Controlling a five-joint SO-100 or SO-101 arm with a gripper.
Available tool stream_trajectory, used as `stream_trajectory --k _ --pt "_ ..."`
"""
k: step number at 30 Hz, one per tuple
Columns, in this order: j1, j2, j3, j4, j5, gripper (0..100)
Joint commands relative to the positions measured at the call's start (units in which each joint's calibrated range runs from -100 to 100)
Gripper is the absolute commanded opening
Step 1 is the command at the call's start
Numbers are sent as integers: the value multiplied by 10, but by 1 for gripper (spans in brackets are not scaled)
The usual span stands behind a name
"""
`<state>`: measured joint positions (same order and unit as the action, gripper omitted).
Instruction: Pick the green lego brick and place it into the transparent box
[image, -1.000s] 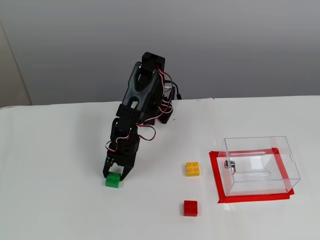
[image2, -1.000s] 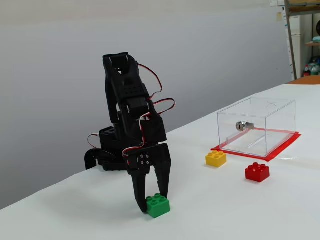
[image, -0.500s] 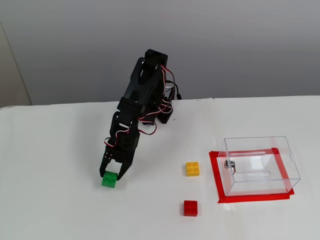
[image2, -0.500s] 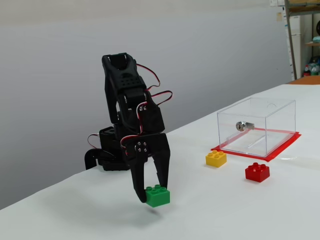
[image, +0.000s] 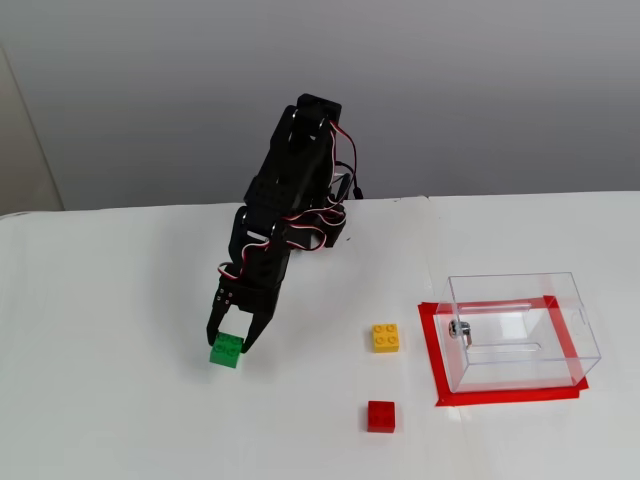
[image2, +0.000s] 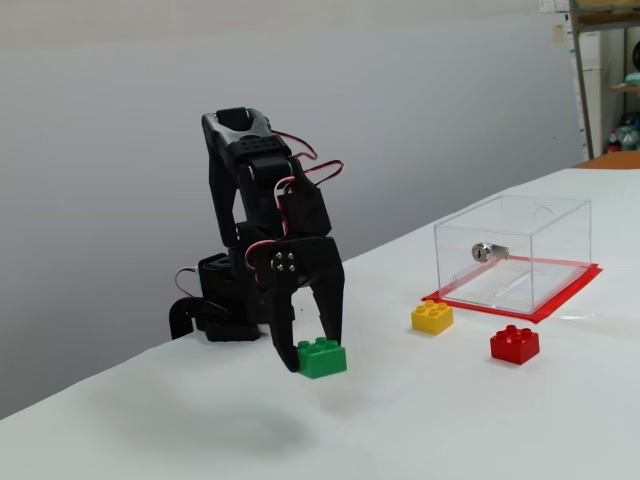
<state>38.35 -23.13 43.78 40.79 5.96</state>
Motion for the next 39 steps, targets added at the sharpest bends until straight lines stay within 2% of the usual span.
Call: stream_trajectory --k 1,10,22,32,39 --pt "-22 -60 -9 26 -13 18" --pt "-105 -163 -12 89 -32 18" --pt "-258 -288 -23 102 -37 18" --pt "-464 -208 -216 227 -52 18" --pt "-604 -138 -321 243 -52 18"
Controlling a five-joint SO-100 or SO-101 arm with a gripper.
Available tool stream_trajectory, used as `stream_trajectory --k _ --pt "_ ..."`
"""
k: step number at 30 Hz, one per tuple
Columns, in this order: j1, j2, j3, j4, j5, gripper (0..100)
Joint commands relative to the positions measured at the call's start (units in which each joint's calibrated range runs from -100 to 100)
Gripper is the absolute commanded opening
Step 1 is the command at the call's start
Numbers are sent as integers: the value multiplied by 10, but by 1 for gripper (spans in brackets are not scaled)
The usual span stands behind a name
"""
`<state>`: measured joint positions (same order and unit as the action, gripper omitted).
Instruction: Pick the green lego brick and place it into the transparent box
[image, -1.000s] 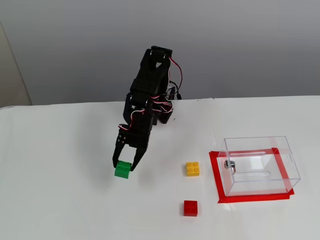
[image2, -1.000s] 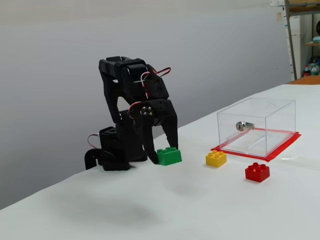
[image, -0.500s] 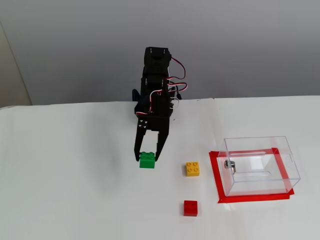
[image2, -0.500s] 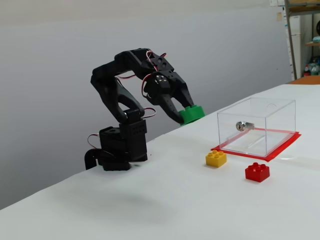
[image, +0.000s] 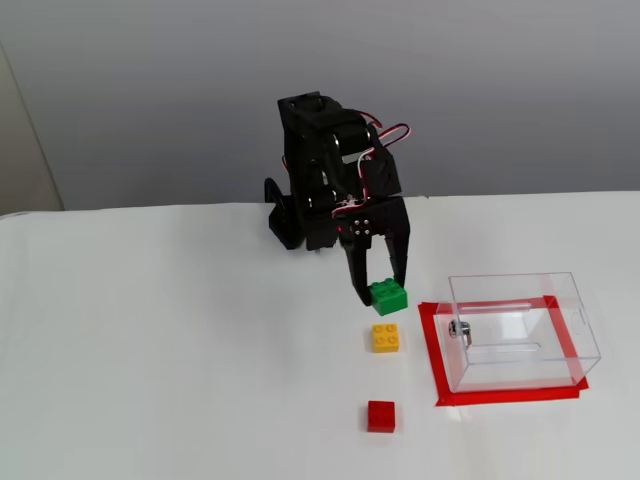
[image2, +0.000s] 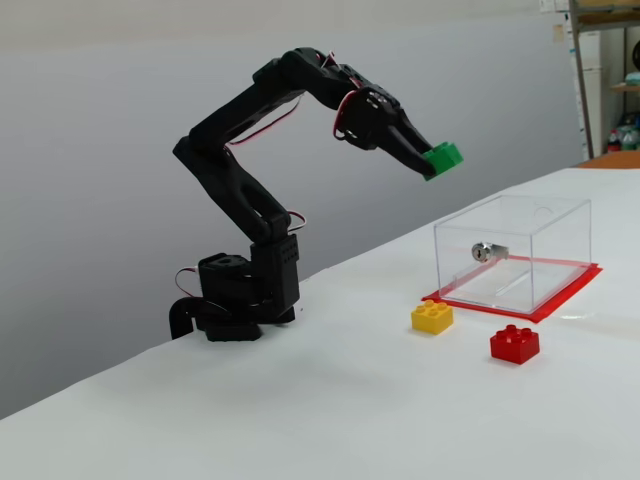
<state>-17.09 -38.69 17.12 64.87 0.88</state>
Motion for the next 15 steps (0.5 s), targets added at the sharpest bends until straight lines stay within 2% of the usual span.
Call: stream_trajectory --k 1,15 --pt "-68 28 -68 1 -1 18" --pt "-285 191 -219 -5 -1 18"
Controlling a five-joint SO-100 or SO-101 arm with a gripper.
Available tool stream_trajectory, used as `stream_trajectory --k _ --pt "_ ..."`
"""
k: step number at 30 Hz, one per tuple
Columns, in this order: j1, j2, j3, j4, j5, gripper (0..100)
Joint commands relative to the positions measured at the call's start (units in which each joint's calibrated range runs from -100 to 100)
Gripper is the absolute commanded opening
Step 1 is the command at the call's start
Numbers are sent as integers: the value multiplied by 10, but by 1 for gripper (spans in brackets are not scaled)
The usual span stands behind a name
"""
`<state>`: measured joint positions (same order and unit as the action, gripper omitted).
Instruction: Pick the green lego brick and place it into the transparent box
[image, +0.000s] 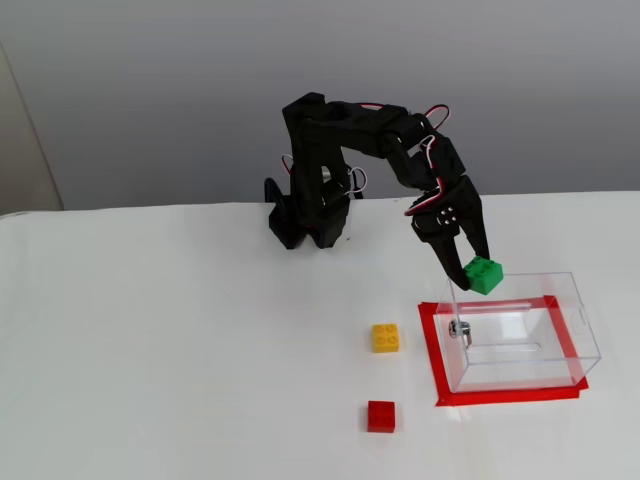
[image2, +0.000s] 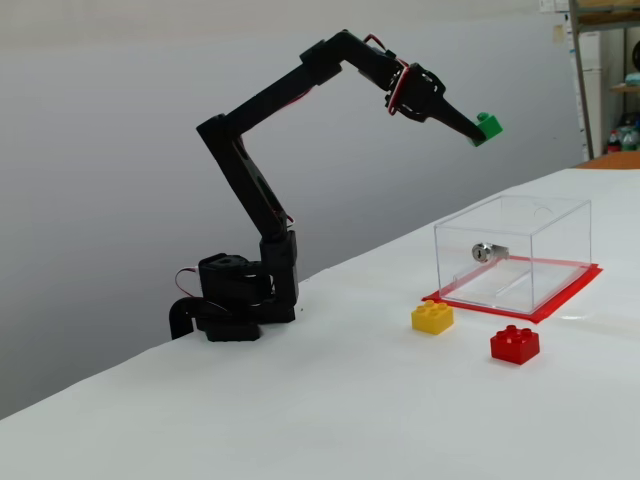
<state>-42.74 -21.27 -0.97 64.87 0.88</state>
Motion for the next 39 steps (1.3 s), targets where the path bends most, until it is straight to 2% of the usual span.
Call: stream_trajectory --k 1,9,20,39 --pt "-40 30 -45 -5 -1 18" --pt "-91 125 -96 -6 -1 18" --pt "-98 262 -178 -6 -1 18" --pt "-119 278 -177 -6 0 19"
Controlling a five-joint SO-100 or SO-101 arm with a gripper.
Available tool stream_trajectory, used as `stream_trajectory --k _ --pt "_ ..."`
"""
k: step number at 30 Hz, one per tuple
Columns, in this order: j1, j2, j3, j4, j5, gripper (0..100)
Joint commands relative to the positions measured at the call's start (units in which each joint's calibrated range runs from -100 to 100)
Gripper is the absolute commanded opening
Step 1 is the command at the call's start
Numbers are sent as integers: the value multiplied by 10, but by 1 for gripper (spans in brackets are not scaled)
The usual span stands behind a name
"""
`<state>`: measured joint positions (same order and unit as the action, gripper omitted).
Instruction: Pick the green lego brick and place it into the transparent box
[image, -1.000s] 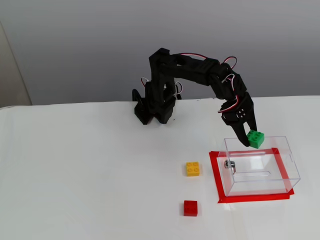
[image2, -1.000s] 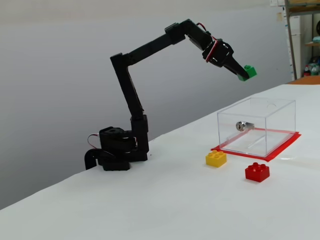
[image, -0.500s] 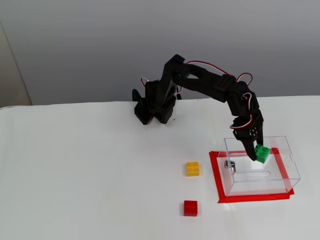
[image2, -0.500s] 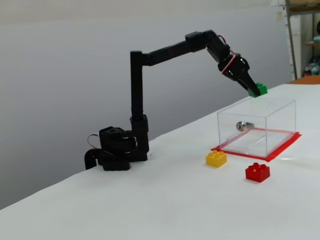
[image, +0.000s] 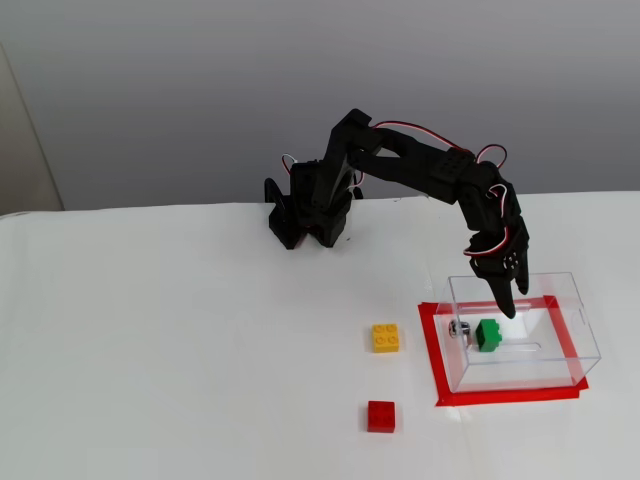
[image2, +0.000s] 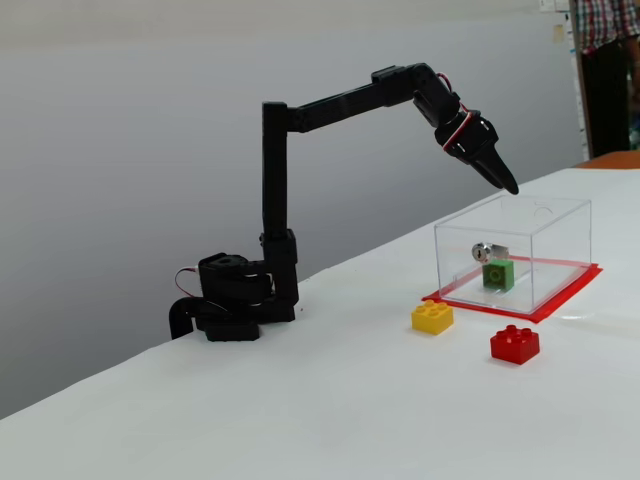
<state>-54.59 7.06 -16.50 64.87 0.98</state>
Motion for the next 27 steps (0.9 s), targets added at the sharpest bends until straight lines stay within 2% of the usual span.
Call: stream_trajectory --k 1,6,10,17,22,25,27 --pt "1 -7 -22 -6 -1 18" --pt "16 -14 -25 1 -1 17" --pt "29 -29 -27 2 3 11" --pt "67 -85 -18 5 0 10" --pt "100 -157 -18 48 -1 9" --pt "135 -197 -18 65 -1 2" --pt "160 -225 -18 68 -1 1"
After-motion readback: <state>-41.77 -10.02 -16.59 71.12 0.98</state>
